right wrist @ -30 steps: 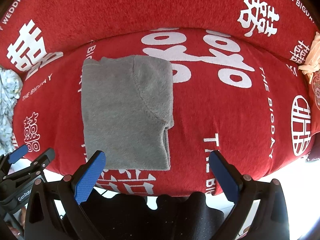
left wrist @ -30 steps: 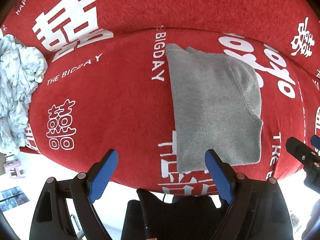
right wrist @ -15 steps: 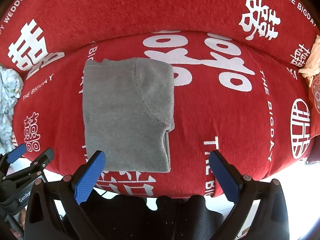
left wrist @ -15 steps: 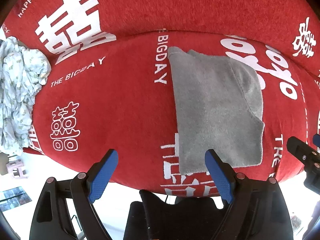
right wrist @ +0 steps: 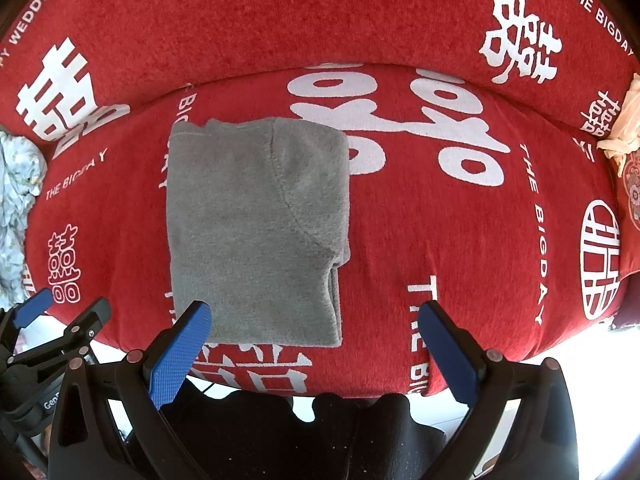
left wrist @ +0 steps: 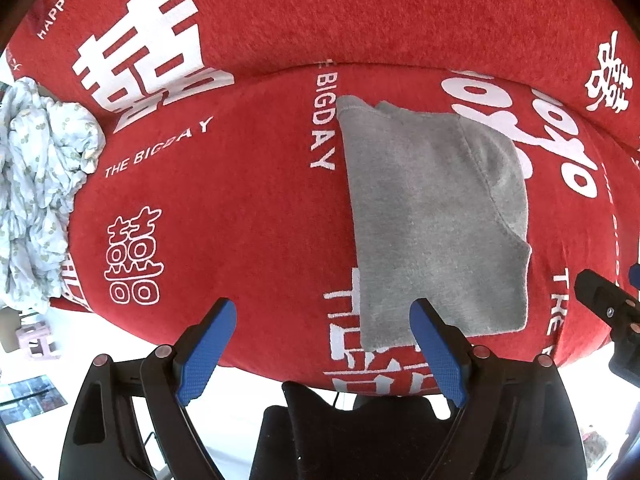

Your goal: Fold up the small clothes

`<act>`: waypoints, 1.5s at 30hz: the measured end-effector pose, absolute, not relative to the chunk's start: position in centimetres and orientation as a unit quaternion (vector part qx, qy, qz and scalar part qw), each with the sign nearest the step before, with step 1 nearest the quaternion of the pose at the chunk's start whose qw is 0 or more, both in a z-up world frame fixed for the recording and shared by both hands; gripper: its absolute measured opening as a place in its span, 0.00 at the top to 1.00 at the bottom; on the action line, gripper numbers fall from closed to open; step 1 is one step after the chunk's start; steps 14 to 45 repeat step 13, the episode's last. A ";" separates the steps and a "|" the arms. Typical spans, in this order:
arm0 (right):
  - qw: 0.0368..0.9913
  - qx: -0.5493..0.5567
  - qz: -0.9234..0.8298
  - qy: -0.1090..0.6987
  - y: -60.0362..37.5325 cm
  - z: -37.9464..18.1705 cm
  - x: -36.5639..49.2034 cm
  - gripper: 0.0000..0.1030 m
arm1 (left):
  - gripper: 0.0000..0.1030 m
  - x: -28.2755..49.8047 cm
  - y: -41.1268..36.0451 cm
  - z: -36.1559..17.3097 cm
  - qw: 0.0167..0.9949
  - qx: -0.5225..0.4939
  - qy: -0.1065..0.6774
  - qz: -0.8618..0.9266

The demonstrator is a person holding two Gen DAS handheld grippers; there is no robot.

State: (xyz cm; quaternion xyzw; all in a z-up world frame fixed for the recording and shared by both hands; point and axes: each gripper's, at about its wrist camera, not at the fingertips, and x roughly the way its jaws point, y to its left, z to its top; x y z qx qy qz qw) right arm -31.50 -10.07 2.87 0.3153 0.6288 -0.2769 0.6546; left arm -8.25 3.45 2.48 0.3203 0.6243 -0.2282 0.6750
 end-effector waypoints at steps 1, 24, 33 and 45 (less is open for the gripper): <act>0.655 0.315 -0.277 0.629 -10.0 2.9 -31.5 0.00 | 0.13 -8.3 3.5 2.5 0.676 0.319 0.624 -0.227; 0.650 0.321 -0.280 0.629 -9.6 2.5 -31.5 0.00 | 0.13 -8.4 3.0 2.6 0.674 0.303 0.631 -0.235; 0.650 0.321 -0.280 0.629 -9.6 2.5 -31.5 0.00 | 0.13 -8.4 3.0 2.6 0.674 0.303 0.631 -0.235; 0.650 0.321 -0.280 0.629 -9.6 2.5 -31.5 0.00 | 0.13 -8.4 3.0 2.6 0.674 0.303 0.631 -0.235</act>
